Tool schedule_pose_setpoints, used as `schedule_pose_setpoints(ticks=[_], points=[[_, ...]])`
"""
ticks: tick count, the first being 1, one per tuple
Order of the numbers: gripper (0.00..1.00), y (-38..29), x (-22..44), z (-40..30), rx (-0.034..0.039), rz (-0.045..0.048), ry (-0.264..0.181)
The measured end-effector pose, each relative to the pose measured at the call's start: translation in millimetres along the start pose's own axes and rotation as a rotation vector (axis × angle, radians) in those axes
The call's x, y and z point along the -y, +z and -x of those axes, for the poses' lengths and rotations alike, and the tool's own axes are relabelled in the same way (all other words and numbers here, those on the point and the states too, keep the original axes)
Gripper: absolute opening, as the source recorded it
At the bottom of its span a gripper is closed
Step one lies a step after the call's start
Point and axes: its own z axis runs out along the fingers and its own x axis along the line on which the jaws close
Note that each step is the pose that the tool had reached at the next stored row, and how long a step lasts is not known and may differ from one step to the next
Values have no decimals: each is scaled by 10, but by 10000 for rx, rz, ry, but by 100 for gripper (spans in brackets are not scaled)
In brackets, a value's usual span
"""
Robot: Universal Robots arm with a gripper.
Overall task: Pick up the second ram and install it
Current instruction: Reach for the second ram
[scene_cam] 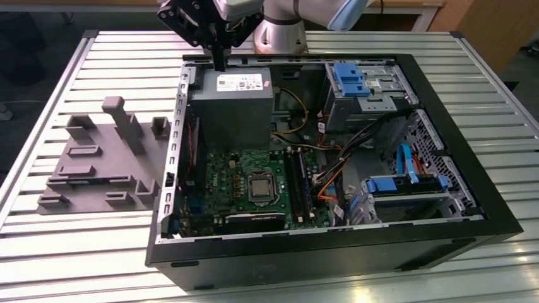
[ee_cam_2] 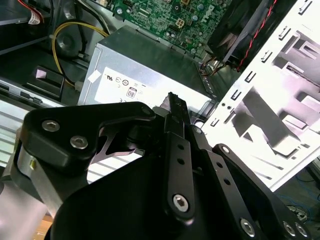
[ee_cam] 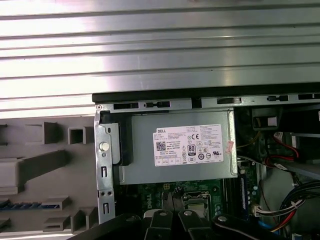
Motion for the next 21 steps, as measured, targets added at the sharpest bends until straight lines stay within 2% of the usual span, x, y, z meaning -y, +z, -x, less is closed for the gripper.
schedule_pose_setpoints(ticks=[17,18,21], points=[[11,-1,3,-43,0,0,0],[11,3,14,-180,0,0,0],[11,3,14,-181,-1,0,-1]])
